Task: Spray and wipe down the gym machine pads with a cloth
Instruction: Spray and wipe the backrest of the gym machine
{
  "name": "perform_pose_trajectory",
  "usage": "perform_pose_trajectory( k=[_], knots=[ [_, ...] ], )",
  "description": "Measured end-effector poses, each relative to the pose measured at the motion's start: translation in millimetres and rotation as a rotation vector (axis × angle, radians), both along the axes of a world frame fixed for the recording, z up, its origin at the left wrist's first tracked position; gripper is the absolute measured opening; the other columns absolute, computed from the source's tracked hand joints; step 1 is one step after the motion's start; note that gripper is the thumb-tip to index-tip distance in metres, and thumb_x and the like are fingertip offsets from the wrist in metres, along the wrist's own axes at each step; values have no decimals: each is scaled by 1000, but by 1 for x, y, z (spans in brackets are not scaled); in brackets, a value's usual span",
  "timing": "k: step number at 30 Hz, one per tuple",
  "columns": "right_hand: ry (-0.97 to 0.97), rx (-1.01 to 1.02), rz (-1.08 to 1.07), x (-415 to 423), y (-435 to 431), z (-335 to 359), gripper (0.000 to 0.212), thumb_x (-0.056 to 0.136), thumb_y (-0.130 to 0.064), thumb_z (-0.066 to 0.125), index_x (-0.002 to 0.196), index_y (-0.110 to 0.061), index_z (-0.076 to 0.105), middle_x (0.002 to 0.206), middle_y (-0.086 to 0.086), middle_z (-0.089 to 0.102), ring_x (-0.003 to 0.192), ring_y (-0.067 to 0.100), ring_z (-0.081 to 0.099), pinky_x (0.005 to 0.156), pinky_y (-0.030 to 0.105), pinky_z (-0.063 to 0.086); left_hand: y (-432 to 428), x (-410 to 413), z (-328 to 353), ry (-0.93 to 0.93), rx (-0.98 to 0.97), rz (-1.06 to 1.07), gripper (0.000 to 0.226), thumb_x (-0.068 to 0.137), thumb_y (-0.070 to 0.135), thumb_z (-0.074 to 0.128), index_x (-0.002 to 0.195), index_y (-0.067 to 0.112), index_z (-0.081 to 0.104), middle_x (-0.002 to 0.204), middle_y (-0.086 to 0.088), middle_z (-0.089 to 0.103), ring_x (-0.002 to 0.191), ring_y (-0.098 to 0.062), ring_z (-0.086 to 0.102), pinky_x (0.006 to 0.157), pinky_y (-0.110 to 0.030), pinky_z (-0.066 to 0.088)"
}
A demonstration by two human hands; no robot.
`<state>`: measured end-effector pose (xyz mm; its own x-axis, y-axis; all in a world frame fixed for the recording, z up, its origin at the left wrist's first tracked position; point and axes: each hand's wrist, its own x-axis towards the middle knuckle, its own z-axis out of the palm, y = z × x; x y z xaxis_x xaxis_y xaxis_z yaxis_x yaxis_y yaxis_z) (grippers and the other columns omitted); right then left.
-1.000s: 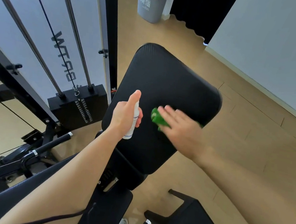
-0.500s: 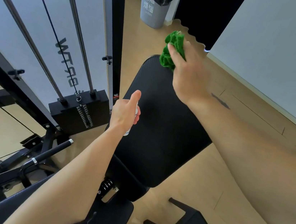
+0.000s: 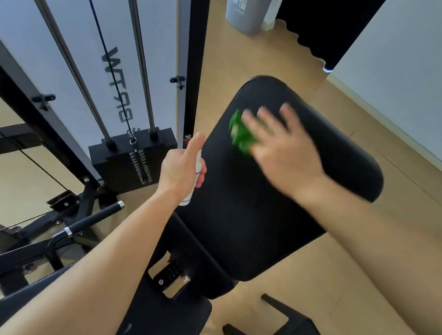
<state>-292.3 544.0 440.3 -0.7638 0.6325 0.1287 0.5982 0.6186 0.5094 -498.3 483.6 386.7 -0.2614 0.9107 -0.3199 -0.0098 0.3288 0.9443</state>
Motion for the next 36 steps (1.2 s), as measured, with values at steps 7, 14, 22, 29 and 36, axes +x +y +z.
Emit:
perform_pose_trajectory(
  k=[7,14,22,29,36],
  knots=[
    [-60,-66,44,-32,-29,-64,41,98,-12,38,110,-10,77,154,16,44,137,36,49,112,47,40,-21,0,-8,5,-31,-21,74,105,59,43,57,4,58,55,-12,57,49,-17,54,67,-33,46],
    [58,-16,-44,-3,1,-2,45,100,-16,32,113,-7,74,152,15,48,137,40,48,118,54,30,-28,0,-18,-14,-36,-74,75,105,59,44,57,3,57,51,-9,55,49,-17,53,65,-32,47],
    [-79,-76,109,-16,-33,-67,44,98,-11,35,106,-12,78,151,14,49,134,35,53,112,46,41,-42,5,-38,-16,-49,-66,77,105,60,43,56,2,57,49,-8,55,50,-16,54,71,-34,45],
    [182,-90,-65,13,-48,-18,45,101,-13,32,108,-3,75,149,18,51,128,42,56,104,47,47,-57,1,-64,-15,-149,7,73,105,58,44,58,3,57,49,-5,56,50,-15,54,72,-34,45],
    [301,0,-121,-21,-23,1,48,100,-12,27,129,-3,65,152,21,46,134,43,50,106,50,46,-66,9,-91,-19,-210,170,61,102,43,49,52,9,55,53,-7,57,55,-21,54,73,-39,51]
  ],
)
